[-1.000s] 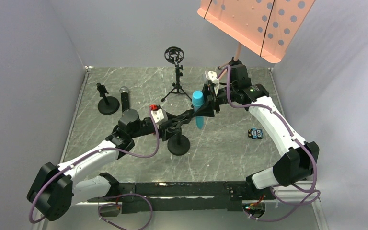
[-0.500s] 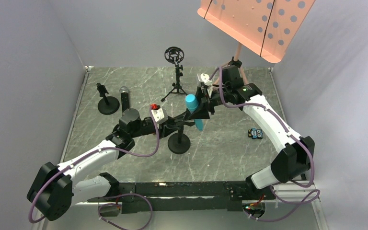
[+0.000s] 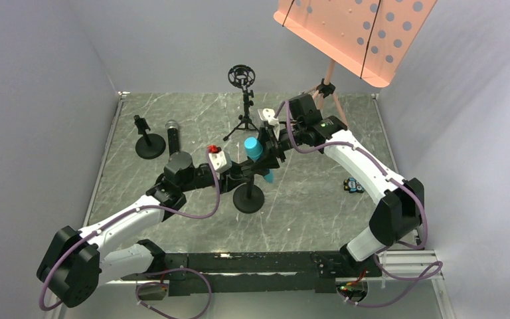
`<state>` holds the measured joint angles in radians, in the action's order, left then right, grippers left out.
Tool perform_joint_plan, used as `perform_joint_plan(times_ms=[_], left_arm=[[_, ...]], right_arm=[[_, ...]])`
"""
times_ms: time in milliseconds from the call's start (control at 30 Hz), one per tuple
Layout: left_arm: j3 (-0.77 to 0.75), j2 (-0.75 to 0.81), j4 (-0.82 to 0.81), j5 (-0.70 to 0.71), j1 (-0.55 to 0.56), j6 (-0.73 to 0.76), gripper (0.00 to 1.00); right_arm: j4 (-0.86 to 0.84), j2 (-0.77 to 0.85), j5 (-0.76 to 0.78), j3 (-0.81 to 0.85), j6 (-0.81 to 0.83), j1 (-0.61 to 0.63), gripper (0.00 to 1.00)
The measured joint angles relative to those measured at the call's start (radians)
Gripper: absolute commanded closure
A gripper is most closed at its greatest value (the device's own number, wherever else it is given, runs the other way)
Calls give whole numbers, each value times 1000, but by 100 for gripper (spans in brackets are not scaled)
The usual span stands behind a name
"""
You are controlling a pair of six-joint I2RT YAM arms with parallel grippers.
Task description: Attach the microphones to the stand
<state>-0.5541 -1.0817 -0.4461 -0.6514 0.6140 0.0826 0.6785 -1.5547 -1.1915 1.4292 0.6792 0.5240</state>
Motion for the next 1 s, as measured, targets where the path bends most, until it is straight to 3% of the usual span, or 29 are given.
perform_joint_plan(times_ms=[233, 567, 867, 1000], left_arm=[[14, 0, -34, -10, 0, -25, 88], [56, 2, -113, -13, 0, -78, 88], [101, 5, -201, -13, 0, -145, 88], [119, 5, -240, -12, 0, -169, 88]], right_arm=[[-146, 18, -39, -128, -42, 2, 88], [-230, 40, -67, -164, -118, -7, 87], [-434, 90, -141, -247, -330, -61, 87], [-632, 106, -152, -343, -481, -66, 87]])
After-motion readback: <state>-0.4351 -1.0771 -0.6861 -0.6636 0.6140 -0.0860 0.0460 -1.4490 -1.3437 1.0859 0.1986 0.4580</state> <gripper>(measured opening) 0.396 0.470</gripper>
